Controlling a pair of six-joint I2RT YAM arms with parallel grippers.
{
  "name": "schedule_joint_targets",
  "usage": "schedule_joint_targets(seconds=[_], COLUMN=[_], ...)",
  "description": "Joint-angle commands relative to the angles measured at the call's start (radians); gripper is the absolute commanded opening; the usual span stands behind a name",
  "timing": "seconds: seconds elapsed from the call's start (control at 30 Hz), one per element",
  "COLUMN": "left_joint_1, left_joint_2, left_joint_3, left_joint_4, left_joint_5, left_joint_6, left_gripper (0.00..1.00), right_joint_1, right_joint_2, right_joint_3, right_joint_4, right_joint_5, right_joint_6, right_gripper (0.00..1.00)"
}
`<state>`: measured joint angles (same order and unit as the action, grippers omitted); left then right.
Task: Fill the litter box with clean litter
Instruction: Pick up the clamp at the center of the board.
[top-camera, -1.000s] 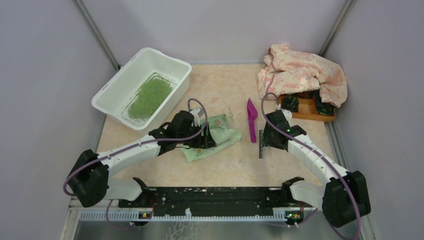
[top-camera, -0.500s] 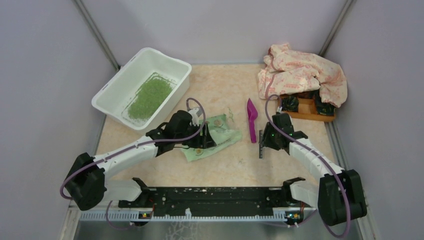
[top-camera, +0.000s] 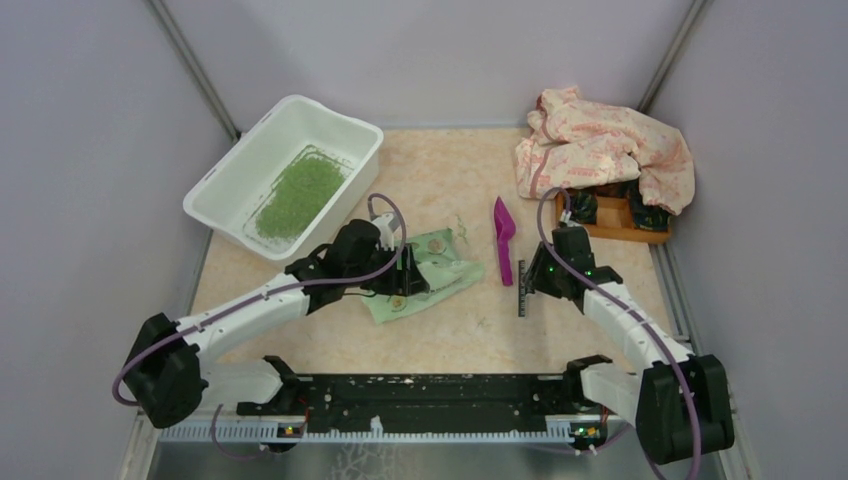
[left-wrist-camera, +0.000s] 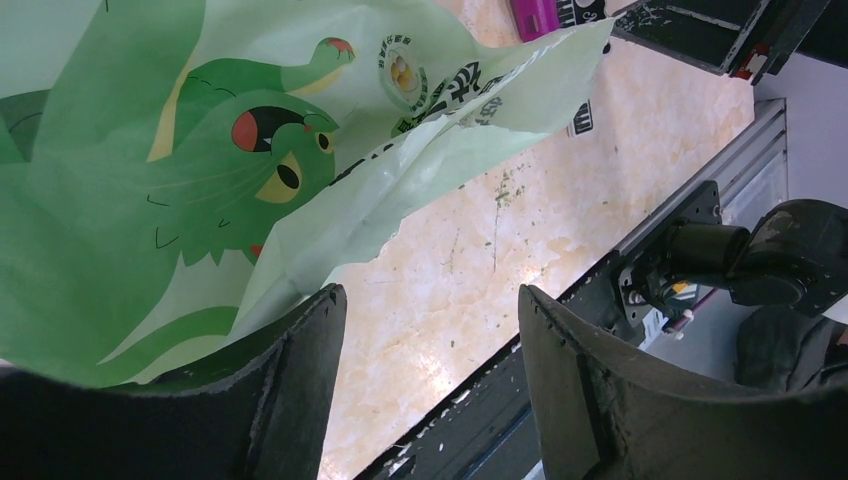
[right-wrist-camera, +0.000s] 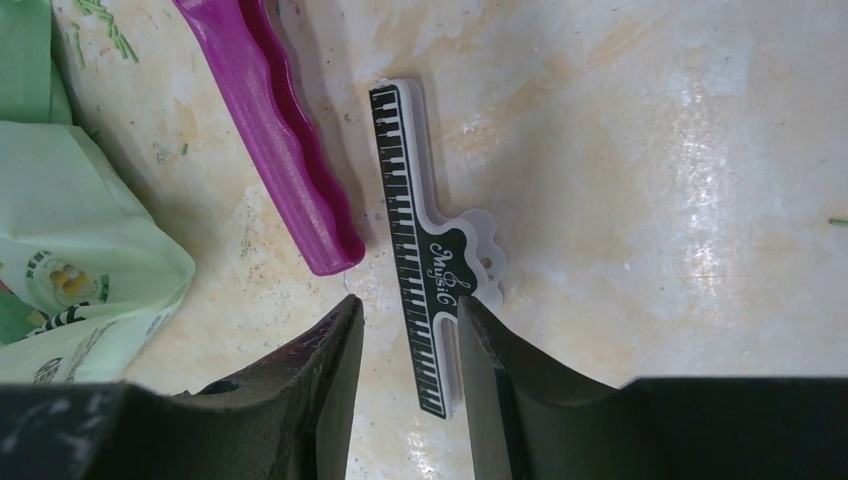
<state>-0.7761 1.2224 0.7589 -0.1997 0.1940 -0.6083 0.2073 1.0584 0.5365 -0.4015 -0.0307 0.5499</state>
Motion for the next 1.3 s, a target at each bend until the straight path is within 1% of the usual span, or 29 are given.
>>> schedule_joint_targets(seconds=[0.0, 0.13, 0.2, 0.27, 0.47, 0.57, 0.67, 0.97, 1.03, 1.07, 1.17, 1.27], left_joint_1=[0.006, 0.006, 0.006, 0.006, 0.006, 0.006, 0.006, 0.006, 0.006, 0.006, 0.006, 0.006], left_joint_2=[-0.030, -0.039, -0.047, -0.054, -0.065, -0.066, -0.063, -0.049, -0.042, -0.039, -0.033, -0.029], left_joint_3=[0.041, 0.043, 0.044, 0.043, 0.043, 0.043, 0.043, 0.037, 0.038, 0.040, 0.048, 0.057], left_joint_4=[-0.021, -0.030, -0.035, -0.038, -0.038, -0.038, -0.038, -0.017, -0.014, -0.013, -0.013, -0.013], left_joint_5=[-0.019, -0.021, -0.020, -0.020, -0.018, -0.018, -0.014, 0.009, 0.019, 0.022, 0.034, 0.042], left_joint_6=[0.007, 0.008, 0.009, 0.009, 0.008, 0.006, 0.001, -0.018, -0.023, -0.025, -0.031, -0.033], left_gripper=[0.70, 0.71, 0.74, 0.75, 0.75, 0.75, 0.74, 0.73, 0.73, 0.73, 0.72, 0.72], right_joint_1=[-0.024, -0.032, -0.035, -0.038, -0.051, -0.059, -0.071, -0.087, -0.089, -0.089, -0.089, -0.090], right_joint_2=[-0.020, 0.012, 0.027, 0.037, 0.073, 0.077, 0.092, 0.110, 0.114, 0.117, 0.123, 0.099], right_joint_3=[0.009, -0.007, -0.011, -0.017, -0.028, -0.041, -0.048, -0.081, -0.081, -0.081, -0.079, -0.068], right_joint_4=[0.005, 0.032, 0.045, 0.062, 0.099, 0.122, 0.127, 0.218, 0.233, 0.240, 0.255, 0.242], right_joint_5=[0.015, 0.016, 0.014, 0.010, 0.001, -0.015, -0.018, -0.085, -0.091, -0.096, -0.108, -0.127], right_joint_6=[-0.022, -0.014, -0.013, -0.010, -0.009, -0.010, -0.017, -0.022, -0.026, -0.029, -0.037, -0.050], right_gripper=[0.40, 0.39, 0.39, 0.38, 0.37, 0.33, 0.32, 0.28, 0.25, 0.21, 0.01, 0.00])
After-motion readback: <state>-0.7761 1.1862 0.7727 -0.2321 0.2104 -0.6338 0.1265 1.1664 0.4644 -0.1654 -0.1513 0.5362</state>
